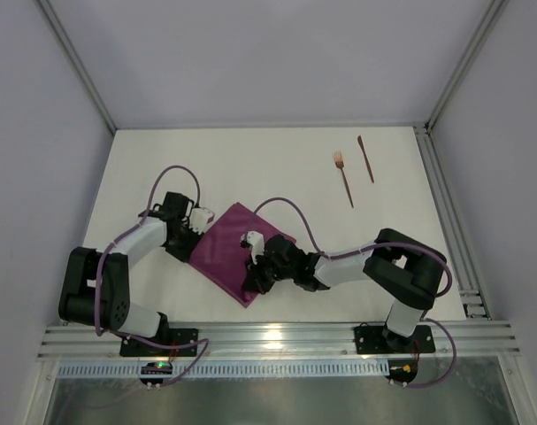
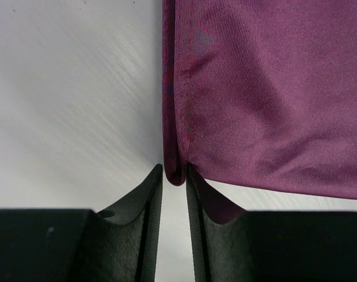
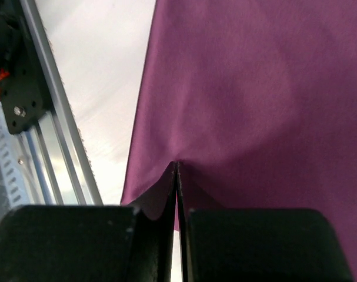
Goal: Fold the napkin into a case and place the utensils inside
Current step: Smooth out the square-folded napkin at the center of the board.
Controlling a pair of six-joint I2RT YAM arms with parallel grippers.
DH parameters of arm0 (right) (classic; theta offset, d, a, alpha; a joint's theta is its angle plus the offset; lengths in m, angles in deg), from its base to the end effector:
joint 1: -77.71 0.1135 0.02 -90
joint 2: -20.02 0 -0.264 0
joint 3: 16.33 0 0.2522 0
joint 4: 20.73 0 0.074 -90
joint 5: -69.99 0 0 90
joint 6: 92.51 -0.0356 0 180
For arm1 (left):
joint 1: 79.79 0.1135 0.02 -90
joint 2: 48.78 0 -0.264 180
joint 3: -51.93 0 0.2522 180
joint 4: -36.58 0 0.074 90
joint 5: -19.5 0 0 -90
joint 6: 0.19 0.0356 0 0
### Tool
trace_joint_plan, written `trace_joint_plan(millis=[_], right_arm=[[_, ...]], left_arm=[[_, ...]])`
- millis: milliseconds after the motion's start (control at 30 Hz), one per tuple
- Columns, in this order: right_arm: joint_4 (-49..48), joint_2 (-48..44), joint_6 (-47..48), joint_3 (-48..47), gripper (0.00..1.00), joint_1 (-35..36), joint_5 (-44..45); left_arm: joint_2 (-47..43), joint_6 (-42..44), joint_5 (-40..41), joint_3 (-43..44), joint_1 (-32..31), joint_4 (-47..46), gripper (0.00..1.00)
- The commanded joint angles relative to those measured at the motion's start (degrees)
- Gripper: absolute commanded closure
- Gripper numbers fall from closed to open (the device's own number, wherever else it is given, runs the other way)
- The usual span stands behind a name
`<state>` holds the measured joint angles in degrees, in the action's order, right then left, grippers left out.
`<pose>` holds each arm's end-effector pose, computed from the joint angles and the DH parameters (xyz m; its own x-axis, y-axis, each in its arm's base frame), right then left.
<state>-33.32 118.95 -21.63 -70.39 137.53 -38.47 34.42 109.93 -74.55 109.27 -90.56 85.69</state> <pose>0.1566 0.2917 0.1388 -0.5663 -0.3558 -0.7434 -0.8140 0.3831 0.4367 0.2393 -0.0481 0.1599 -0.8206 0.5054 -0.2670 0.5183 0.8548 0.0252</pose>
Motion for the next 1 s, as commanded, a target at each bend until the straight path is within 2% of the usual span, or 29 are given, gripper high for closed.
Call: trace_joint_plan(millis=[0, 167, 300, 433, 600, 833, 967], right_arm=[[1.2, 1.7, 3.7, 0.6, 0.96, 1.8, 0.2], [1.0, -0.4, 3.0, 8.3, 0.96, 3.5, 4.7], [3.7, -3.9, 3.5, 9.7, 0.96, 3.5, 8.3], [11.3, -6.6, 7.5, 5.1, 0.96, 3.8, 11.1], [11.8, -7.4, 10.4, -4.4, 0.96, 5.3, 10.7], [11.7, 3.6, 12.4, -17.3, 0.96, 5.3, 9.7], [12.0, 10.3, 12.6, -19.4, 0.96, 5.4, 7.2]], left_arm=[[1.3, -0.1, 1.2, 0.5, -0.2, -1.7, 0.76], [1.4, -0.6, 1.8, 0.5, -0.2, -1.9, 0.77], [1.2, -0.5, 0.5, 0.5, -0.2, -1.8, 0.77], [0.0, 0.0, -2.7, 0.7, -0.2, -0.3, 0.76], [-1.0, 0.2, -2.6, 0.2, -0.2, -0.5, 0.76], [-0.5, 0.0, -2.4, 0.5, -0.2, -0.5, 0.76], [-0.7, 0.0, -2.3, 0.5, -0.2, -0.6, 0.76]])
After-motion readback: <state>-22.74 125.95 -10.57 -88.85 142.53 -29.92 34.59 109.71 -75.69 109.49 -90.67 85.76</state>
